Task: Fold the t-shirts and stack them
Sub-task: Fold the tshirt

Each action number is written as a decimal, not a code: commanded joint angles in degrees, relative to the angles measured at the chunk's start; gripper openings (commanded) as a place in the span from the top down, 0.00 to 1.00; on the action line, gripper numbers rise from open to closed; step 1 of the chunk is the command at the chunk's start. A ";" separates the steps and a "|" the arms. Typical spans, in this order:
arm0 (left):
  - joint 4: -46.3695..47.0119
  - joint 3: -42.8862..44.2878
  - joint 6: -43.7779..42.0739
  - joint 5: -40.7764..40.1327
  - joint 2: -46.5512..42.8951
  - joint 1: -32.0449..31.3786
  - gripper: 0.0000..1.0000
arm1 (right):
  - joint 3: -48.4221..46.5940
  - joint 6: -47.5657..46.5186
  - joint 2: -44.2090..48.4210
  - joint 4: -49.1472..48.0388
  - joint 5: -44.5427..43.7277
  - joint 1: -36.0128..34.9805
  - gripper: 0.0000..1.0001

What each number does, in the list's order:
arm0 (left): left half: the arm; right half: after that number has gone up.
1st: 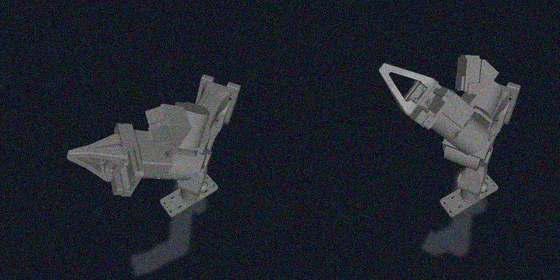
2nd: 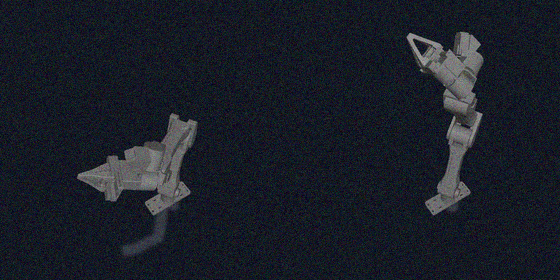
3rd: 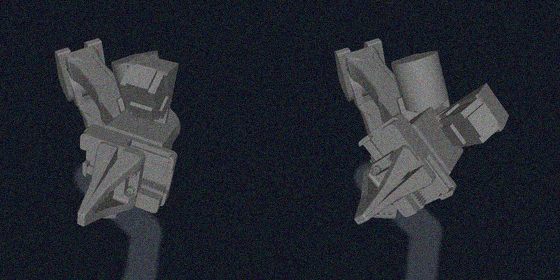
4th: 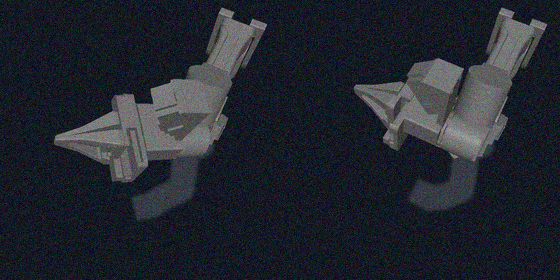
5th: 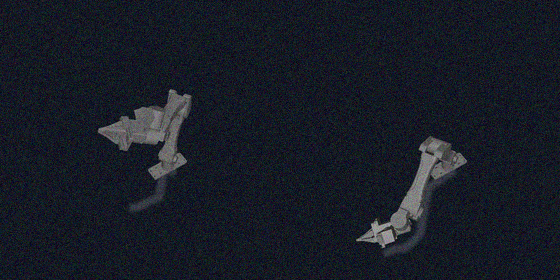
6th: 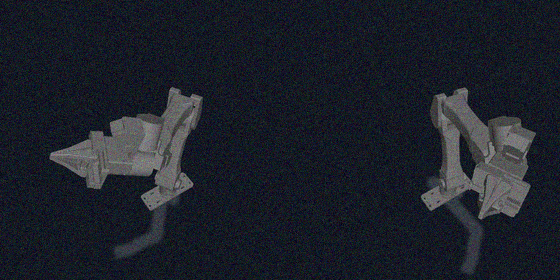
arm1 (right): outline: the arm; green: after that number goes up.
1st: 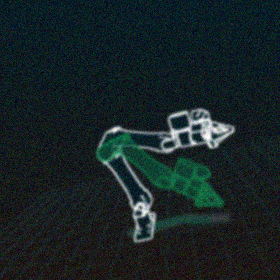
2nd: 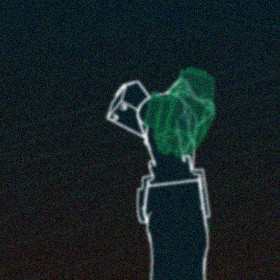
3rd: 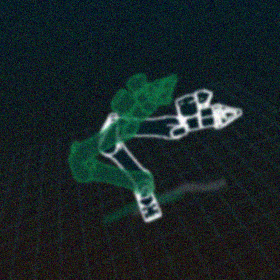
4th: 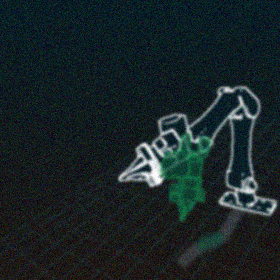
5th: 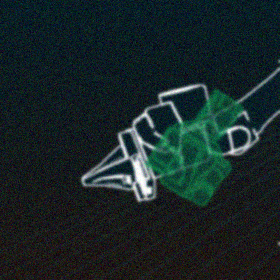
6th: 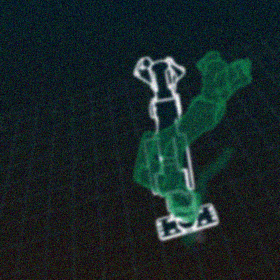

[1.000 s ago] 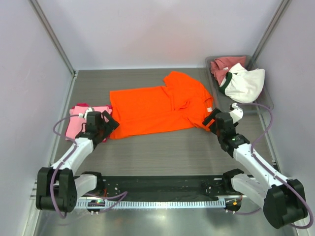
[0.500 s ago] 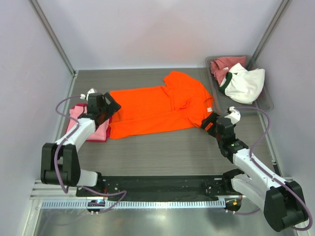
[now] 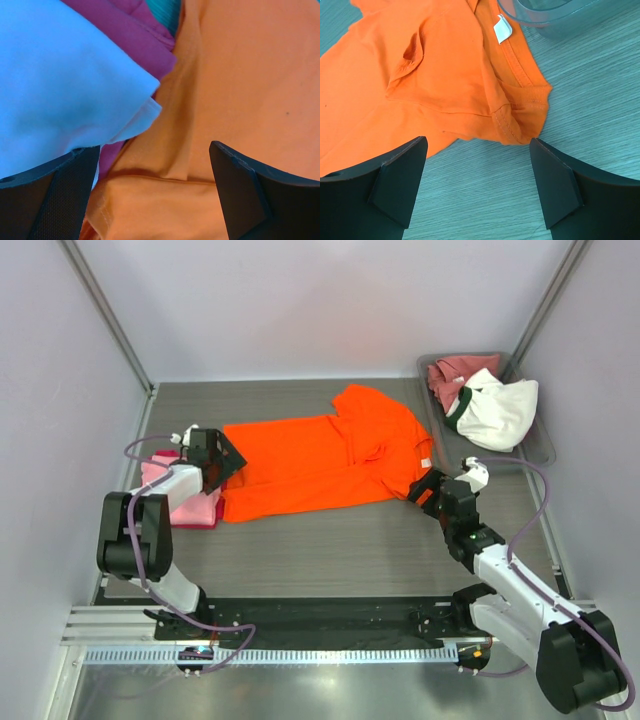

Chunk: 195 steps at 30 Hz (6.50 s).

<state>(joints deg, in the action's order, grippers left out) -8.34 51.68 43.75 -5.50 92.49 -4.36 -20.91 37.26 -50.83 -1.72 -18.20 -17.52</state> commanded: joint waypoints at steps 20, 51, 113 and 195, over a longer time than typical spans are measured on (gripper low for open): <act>2.36 -6.94 0.90 4.18 -16.53 5.51 0.11 | 2.54 0.89 6.00 -2.50 -5.45 0.03 0.12; 4.73 -36.03 28.41 -5.13 -44.60 -9.43 0.14 | 5.09 32.96 -8.40 -10.68 -4.82 -1.20 0.34; 2.80 -34.02 21.30 -13.23 -40.63 0.31 1.00 | -0.36 32.89 -15.90 -6.72 -21.53 -2.87 0.99; -19.61 -11.77 7.14 -7.69 -39.13 1.37 1.00 | -21.11 25.23 -3.76 26.93 -32.52 -13.51 0.99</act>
<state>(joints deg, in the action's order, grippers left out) -25.56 42.06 52.10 -12.80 54.13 -3.40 -44.56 60.84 -56.45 20.64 -47.53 -31.64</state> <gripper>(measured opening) 0.006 0.029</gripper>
